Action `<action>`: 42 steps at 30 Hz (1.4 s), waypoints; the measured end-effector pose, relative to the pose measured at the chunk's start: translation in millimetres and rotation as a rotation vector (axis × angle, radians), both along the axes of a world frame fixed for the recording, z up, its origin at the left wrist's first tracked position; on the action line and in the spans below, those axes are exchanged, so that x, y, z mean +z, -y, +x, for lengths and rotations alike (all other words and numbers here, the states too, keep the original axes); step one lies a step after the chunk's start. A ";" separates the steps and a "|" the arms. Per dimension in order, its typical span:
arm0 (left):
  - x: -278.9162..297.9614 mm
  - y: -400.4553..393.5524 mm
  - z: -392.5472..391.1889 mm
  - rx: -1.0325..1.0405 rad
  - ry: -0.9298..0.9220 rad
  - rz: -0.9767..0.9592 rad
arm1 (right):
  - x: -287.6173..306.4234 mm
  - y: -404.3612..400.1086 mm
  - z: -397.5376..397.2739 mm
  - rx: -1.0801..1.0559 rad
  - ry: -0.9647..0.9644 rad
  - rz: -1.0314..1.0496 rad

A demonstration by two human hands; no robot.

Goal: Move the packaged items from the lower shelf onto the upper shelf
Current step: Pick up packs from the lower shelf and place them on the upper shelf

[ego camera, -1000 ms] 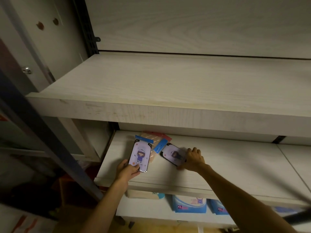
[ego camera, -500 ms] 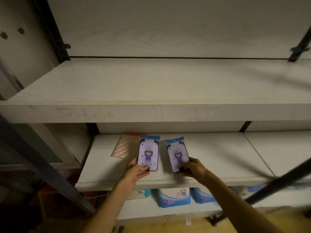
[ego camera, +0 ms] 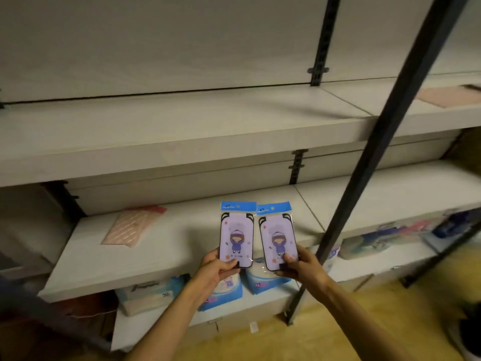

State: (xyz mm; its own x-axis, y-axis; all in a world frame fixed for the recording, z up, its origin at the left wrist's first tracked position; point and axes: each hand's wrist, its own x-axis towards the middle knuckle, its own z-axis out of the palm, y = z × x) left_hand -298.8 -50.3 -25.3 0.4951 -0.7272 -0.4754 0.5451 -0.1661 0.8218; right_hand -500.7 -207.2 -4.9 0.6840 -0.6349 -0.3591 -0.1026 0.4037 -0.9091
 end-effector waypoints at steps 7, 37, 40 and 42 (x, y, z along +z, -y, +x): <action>23.2 65.9 -125.0 -0.084 0.038 -0.033 | 13.5 47.8 -132.9 -0.015 0.015 -0.117; 298.3 506.9 -352.8 -0.047 0.596 -0.435 | 281.5 449.1 -325.4 -0.243 0.133 -0.618; 318.8 549.7 -357.0 -0.030 0.616 -0.408 | 300.4 495.6 -326.8 -0.303 0.140 -0.649; 329.7 574.6 -360.2 -0.023 0.627 -0.383 | 308.6 527.3 -329.9 -0.356 0.143 -0.655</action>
